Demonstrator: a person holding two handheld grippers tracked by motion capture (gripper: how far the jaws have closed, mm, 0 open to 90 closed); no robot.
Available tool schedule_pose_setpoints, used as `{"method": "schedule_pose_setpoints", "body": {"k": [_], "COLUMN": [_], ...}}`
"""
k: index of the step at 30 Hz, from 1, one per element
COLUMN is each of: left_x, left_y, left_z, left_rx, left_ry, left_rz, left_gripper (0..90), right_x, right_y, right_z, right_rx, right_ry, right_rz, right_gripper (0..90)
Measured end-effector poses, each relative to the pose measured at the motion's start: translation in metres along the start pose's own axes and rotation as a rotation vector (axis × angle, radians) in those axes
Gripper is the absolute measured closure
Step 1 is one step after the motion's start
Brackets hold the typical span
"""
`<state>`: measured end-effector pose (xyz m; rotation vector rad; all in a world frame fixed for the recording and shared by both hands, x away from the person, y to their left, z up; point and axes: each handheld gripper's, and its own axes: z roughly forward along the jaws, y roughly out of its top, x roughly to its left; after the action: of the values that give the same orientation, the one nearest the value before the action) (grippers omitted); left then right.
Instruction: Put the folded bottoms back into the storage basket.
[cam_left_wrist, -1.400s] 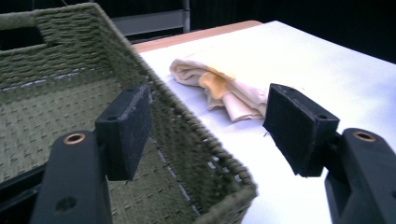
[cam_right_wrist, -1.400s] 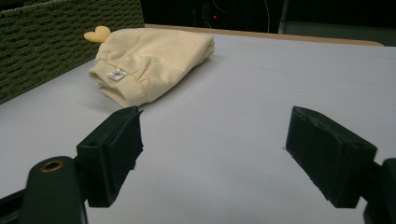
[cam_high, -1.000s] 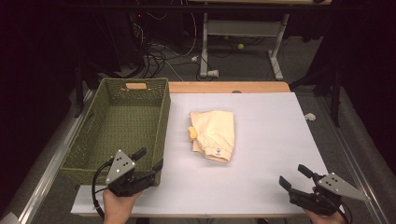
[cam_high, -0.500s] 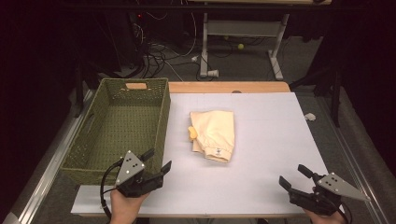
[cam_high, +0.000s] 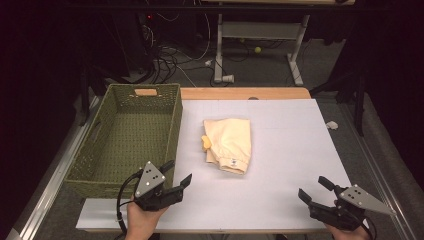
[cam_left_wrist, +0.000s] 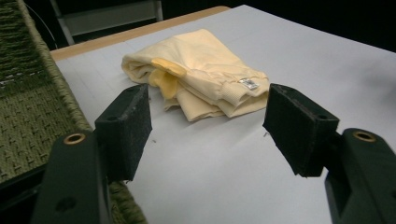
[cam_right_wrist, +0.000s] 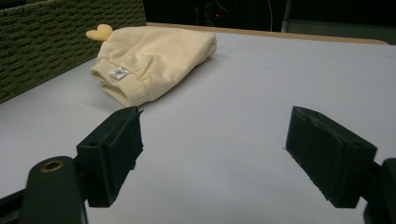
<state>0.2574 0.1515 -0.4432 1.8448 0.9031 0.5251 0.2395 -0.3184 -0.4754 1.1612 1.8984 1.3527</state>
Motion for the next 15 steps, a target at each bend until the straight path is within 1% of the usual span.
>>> {"method": "schedule_pose_setpoints", "body": {"k": [2,4,6,10,15], "left_x": [-0.002,-0.004,-0.005,-0.008,-0.014], "left_y": [0.0,0.001,0.002,0.003,0.005], "left_z": [0.003,0.005,0.005,0.006,0.011], "left_rx": [0.004,0.006,0.001,-0.004,0.005], "left_ry": [-0.007,-0.002,-0.005,-0.006,-0.024], "left_rz": [0.002,0.011,0.009,0.017,0.034], "left_gripper": [30.2,30.2,30.2,30.2,30.2], "right_x": [0.0,0.0,0.0,0.0,0.0], "right_y": [0.0,0.0,0.0,0.0,0.0], "right_z": [0.0,0.0,0.0,0.0,0.0], "right_rx": [0.0,0.001,0.002,0.002,0.002], "right_ry": [0.0,0.002,0.002,0.004,0.005], "right_rz": [0.0,0.0,0.0,-0.003,-0.004], "right_gripper": [19.4,19.3,19.4,19.4,19.4]}}
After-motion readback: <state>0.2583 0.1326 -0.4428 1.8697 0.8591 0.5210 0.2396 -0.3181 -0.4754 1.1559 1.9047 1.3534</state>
